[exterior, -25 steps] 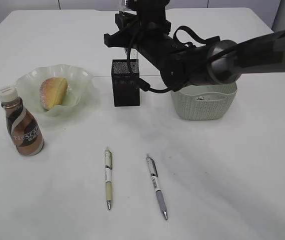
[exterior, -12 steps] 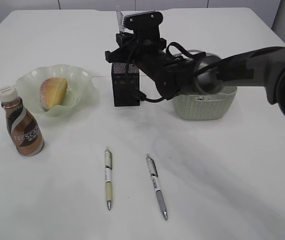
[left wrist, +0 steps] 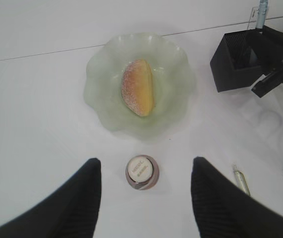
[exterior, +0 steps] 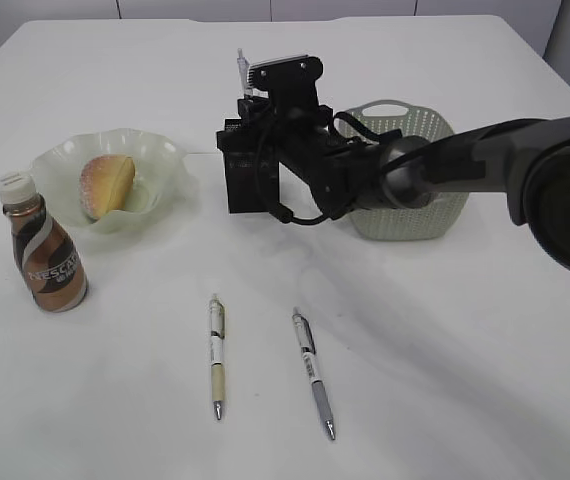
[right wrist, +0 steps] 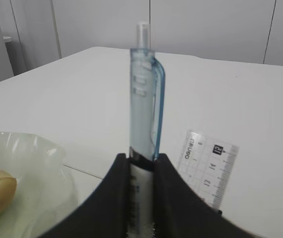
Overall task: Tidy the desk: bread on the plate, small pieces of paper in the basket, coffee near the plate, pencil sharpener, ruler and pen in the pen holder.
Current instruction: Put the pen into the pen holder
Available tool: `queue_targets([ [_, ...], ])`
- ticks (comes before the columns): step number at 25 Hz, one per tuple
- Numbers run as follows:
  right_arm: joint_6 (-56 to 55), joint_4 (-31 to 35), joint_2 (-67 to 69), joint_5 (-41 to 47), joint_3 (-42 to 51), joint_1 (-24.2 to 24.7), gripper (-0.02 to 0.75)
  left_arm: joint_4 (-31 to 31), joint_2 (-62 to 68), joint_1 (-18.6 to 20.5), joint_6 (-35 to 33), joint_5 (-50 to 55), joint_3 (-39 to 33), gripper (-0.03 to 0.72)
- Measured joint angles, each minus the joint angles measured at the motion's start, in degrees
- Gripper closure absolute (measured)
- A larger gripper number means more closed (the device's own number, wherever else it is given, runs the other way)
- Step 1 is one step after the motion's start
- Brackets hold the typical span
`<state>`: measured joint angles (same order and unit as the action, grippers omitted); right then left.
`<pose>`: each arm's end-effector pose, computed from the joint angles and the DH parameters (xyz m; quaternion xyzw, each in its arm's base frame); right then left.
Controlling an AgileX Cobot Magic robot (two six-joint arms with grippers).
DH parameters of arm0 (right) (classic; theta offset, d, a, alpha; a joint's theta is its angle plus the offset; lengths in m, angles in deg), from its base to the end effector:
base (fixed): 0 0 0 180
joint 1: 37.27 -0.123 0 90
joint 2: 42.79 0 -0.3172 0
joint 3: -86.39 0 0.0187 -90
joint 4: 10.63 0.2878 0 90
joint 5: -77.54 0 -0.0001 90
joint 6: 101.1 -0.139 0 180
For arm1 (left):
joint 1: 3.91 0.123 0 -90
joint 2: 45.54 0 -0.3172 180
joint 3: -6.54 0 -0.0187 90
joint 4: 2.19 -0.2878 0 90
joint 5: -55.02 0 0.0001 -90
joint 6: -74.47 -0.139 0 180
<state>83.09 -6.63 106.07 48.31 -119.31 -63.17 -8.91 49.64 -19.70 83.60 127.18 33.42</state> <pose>0.5969 0.2846 0.1355 -0.1569 0.7142 0.1366 0.6683 0.3672 -0.0877 0.4563 0.0526 0.9380 -0.0157 0.3423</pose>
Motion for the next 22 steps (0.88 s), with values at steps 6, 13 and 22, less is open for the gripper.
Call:
queue_targets([
  [6, -0.1, 0.0, 0.0, 0.2, -0.2, 0.8, 0.659, 0.0, 0.0, 0.0, 0.0, 0.0, 0.0, 0.265],
  [13, -0.1, -0.4, 0.0, 4.2, -1.0, 0.8, 0.603, 0.0, 0.0, 0.0, 0.0, 0.0, 0.0, 0.265],
  [22, -0.7, 1.2, 0.0, 7.0, -1.3, 0.9, 0.466, 0.0, 0.0, 0.0, 0.0, 0.0, 0.0, 0.265],
])
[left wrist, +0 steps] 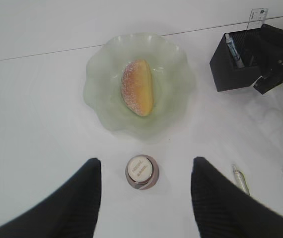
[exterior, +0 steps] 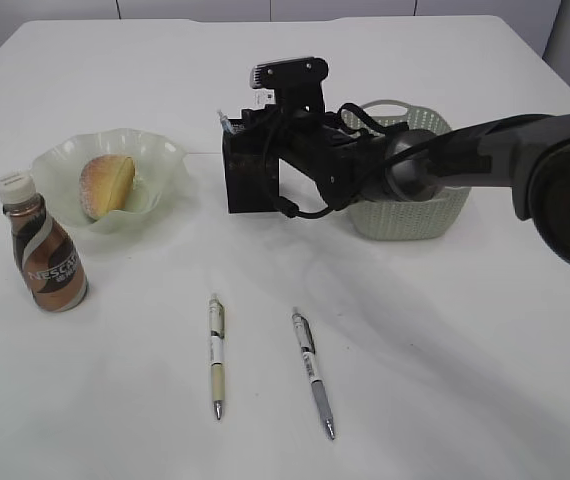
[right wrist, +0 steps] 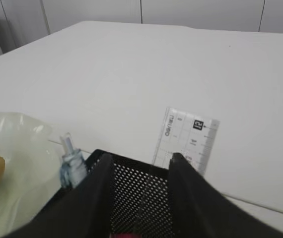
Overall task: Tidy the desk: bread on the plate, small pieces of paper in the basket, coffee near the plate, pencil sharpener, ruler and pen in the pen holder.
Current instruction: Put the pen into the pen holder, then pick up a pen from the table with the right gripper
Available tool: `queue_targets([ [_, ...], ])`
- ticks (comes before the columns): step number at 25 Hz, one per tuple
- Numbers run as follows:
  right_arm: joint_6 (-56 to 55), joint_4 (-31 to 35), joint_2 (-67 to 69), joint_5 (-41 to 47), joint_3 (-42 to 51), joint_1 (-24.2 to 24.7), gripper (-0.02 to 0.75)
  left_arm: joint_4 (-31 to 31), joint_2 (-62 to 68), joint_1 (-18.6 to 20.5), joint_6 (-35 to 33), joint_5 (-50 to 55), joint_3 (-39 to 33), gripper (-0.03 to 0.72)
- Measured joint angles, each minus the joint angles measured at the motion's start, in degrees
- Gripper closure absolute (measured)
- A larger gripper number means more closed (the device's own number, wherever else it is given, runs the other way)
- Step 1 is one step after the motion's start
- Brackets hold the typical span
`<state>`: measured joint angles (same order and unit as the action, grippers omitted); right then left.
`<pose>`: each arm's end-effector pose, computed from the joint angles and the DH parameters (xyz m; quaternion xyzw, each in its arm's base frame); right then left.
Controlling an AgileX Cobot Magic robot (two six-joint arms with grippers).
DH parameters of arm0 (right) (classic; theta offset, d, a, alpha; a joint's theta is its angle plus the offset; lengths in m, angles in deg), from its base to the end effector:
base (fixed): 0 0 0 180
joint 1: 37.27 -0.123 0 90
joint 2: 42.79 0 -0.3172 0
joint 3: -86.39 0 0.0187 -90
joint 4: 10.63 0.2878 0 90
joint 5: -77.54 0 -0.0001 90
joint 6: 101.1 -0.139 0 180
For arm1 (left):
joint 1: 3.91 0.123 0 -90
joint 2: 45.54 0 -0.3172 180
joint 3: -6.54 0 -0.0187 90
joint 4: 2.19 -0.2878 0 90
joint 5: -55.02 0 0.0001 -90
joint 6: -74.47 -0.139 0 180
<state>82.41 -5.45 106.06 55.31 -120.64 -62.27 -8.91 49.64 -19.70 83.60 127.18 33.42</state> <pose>0.6027 0.2758 0.1278 -0.1462 0.7501 0.1339 0.6310 0.3672 -0.0877 0.4563 0.0526 0.9380 -0.0157 0.3423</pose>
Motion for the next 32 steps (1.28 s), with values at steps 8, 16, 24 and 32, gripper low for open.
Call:
queue_targets([
  [8, -0.1, 0.2, -3.6, 9.1, 0.0, 0.0, 0.465, 0.0, 0.1, 0.0, 0.0, 0.0, 0.0, 0.265],
  [16, -0.2, 2.3, -15.0, 35.0, 0.0, -0.3, 0.449, -2.2, 0.4, 0.0, 0.0, 0.0, 0.0, 0.265],
  [24, -0.3, 2.7, -30.3, 65.3, 0.0, -0.3, 0.447, -2.6, 0.4, 0.0, 0.1, 0.0, 0.0, 0.265],
  [32, -0.3, 2.5, -35.9, 86.4, -0.2, -0.3, 0.447, 0.7, 0.5, 0.0, 0.2, 0.0, 0.0, 0.265],
])
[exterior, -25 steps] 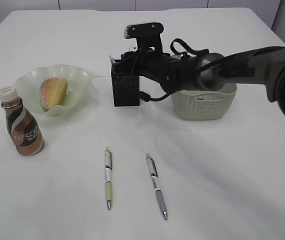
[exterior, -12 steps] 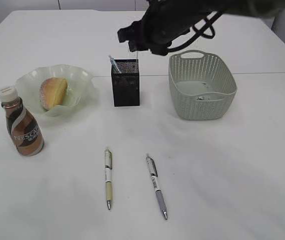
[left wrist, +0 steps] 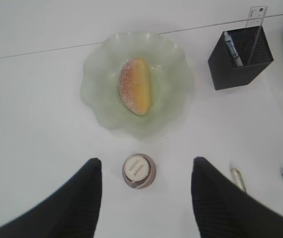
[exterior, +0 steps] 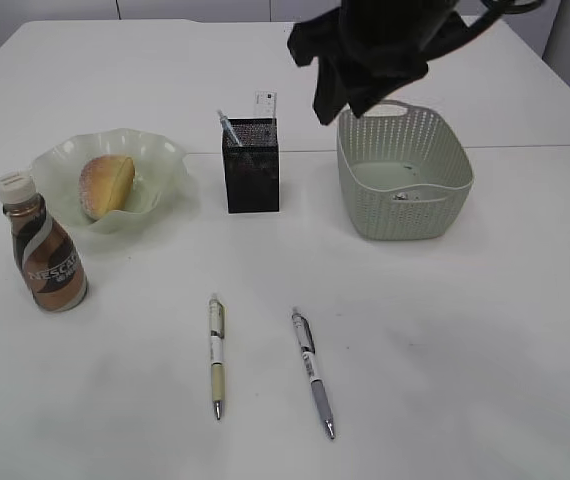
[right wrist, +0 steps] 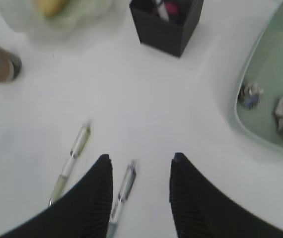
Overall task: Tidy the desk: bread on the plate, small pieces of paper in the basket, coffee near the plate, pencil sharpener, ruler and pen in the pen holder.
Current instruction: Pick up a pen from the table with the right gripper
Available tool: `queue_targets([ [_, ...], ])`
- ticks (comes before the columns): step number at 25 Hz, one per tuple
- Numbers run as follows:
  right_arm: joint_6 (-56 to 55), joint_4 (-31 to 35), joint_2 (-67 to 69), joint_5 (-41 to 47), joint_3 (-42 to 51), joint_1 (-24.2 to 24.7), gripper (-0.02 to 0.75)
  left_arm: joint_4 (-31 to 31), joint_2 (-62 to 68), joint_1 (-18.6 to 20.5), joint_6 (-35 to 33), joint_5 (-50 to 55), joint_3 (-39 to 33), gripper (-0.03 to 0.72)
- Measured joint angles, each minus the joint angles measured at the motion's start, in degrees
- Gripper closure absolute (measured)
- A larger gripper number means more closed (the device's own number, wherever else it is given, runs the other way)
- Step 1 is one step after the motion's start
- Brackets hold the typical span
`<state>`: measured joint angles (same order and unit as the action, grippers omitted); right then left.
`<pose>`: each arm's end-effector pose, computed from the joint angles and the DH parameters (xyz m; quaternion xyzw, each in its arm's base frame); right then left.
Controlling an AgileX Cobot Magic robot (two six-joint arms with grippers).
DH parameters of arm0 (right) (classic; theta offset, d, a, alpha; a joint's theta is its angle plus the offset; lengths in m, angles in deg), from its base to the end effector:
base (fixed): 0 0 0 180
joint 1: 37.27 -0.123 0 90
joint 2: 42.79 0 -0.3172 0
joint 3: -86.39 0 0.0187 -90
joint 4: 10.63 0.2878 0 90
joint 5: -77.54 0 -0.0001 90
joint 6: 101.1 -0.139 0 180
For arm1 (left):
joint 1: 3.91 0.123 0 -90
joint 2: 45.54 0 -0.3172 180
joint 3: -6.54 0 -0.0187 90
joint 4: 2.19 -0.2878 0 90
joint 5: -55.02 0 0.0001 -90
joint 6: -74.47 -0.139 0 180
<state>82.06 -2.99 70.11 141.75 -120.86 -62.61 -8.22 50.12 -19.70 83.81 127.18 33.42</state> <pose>0.4254 0.2199 0.3365 -0.2251 0.9369 0.1141 0.2420 0.3695 -0.0900 0.4529 0.0514 0.9398 -0.0213 0.3373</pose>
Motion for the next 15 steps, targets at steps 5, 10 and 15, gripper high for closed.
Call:
queue_targets([
  [5, 0.0, -0.2, 0.0, 6.5, 0.0, 0.0, 0.447, 0.4, 0.0, 0.0, 0.0, 0.0, 0.0, 0.265],
  [10, 0.0, -0.2, -0.1, 6.9, 0.0, 0.0, 0.447, 2.0, 0.0, 0.0, 0.0, 0.0, 0.0, 0.265],
  [15, -7.3, 0.1, -0.4, 6.9, 3.1, 0.0, 0.447, 4.4, 0.0, 0.0, 0.0, 0.0, 0.0, 0.265],
])
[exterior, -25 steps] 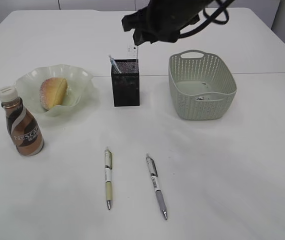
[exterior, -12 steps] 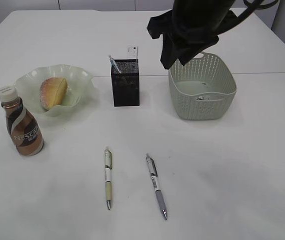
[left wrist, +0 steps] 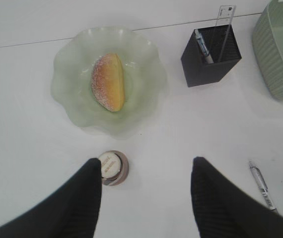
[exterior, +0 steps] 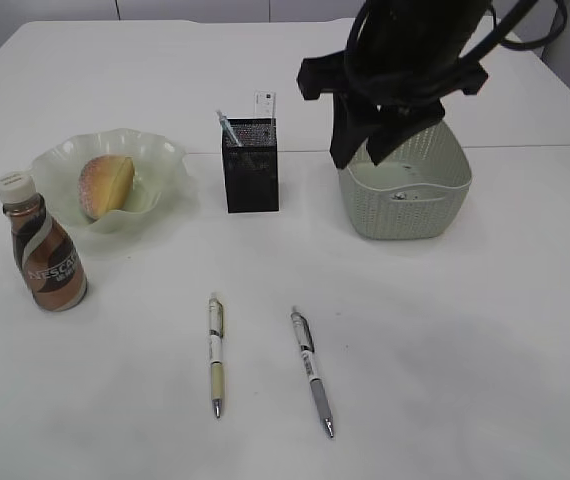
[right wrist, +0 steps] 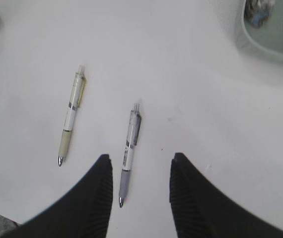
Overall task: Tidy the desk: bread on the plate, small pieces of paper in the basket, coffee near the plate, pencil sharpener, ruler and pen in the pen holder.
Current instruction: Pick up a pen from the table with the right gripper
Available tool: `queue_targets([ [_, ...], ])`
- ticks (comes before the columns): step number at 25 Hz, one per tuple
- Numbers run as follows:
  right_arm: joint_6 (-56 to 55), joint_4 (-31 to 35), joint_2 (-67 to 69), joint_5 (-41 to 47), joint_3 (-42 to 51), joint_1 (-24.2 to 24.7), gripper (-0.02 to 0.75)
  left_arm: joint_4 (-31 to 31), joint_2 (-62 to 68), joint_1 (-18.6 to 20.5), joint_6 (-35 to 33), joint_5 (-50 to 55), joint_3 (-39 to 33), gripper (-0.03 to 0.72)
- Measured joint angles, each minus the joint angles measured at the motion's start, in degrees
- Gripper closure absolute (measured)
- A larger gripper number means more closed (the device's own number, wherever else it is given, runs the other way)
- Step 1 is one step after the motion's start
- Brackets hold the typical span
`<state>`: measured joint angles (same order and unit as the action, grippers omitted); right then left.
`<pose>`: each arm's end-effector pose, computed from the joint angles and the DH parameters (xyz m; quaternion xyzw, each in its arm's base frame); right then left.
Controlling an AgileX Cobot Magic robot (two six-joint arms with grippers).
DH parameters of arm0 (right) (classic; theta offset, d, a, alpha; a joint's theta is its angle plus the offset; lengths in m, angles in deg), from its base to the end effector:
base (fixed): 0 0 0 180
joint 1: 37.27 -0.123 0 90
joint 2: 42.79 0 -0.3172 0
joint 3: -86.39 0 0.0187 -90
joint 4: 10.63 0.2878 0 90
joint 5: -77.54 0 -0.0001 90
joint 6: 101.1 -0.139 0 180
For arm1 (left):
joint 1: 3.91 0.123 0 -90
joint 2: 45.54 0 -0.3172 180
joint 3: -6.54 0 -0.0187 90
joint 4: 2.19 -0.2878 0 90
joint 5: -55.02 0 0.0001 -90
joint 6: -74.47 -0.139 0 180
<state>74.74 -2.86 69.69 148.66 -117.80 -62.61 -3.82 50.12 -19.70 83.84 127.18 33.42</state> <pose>0.4056 0.2117 0.3144 -0.1705 0.9668 0.1102 0.1554 0.3670 -0.0999 0.4523 0.0523 0.9409 -0.0589 0.3293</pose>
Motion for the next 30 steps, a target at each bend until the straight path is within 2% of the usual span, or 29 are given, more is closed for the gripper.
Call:
queue_targets([
  [7, -8.7, 0.4, 0.0, 0.0, 10.7, -0.7, 0.447, 1.6, 0.0, 0.0, 0.0, 0.0, 0.0, 0.265],
  [12, -13.2, -3.7, 0.0, -0.2, 16.9, -4.2, 0.447, 1.6, 0.0, 0.0, 0.0, 0.0, 0.0, 0.265],
  [15, -16.3, -5.5, 0.1, -1.3, 17.6, -5.8, 0.447, 2.0, 0.0, 0.0, 0.0, 0.0, 0.0, 0.265],
  [21, -17.8, -5.3, 3.9, -6.3, 17.7, -6.9, 0.447, 2.0, 0.0, 0.0, 0.0, 0.0, 0.0, 0.265],
  [30, -17.4, -0.1, 10.0, -10.8, 16.9, -7.0, 0.447, 2.0, 0.0, 0.0, 0.0, 0.0, 0.0, 0.265],
])
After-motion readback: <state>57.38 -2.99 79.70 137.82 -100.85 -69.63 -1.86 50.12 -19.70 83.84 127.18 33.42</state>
